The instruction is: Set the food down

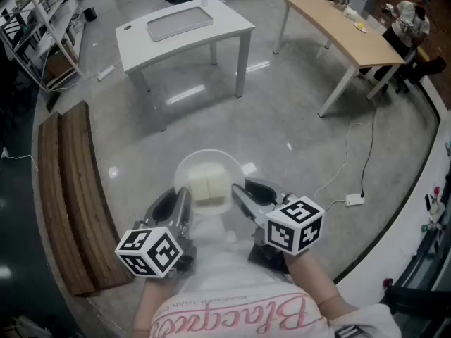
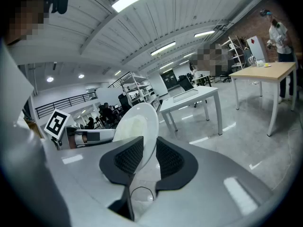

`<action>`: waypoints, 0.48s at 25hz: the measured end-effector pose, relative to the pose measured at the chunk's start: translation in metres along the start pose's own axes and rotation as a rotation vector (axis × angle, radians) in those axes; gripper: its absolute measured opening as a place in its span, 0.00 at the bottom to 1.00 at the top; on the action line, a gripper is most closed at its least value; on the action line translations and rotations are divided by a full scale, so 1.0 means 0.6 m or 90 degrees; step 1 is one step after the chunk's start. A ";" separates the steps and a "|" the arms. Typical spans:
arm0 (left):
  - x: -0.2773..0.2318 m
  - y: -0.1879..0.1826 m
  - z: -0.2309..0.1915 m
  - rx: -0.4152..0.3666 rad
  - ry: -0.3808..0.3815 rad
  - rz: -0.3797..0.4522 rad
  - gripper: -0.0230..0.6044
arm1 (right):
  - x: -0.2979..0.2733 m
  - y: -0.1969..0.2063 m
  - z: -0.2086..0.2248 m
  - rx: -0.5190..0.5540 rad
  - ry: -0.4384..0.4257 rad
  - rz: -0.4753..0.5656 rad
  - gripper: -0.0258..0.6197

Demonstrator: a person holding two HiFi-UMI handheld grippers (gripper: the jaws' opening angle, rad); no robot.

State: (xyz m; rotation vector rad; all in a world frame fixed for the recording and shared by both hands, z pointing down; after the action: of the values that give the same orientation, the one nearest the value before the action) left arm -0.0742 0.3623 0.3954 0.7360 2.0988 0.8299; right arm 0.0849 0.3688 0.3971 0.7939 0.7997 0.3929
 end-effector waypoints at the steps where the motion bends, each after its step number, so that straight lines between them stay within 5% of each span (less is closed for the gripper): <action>1: 0.002 0.002 0.001 0.001 -0.001 0.000 0.15 | 0.001 0.001 -0.001 0.002 0.000 -0.001 0.18; 12: 0.006 -0.001 -0.007 0.011 -0.001 0.010 0.15 | -0.003 -0.005 -0.009 0.015 0.003 -0.004 0.18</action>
State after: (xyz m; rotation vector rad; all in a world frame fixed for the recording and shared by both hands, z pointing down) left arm -0.0796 0.3630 0.3952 0.7632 2.1043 0.8202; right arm 0.0796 0.3683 0.3936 0.8119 0.8123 0.3809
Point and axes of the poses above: the fingertips, and each gripper's own axes: x backward along the fingers, z to its right, y out of its underside, the point moved 3 cm from there along x, backward along the fingers, and after that the axes turned 7 degrees about -z, right-handed, at the moved point
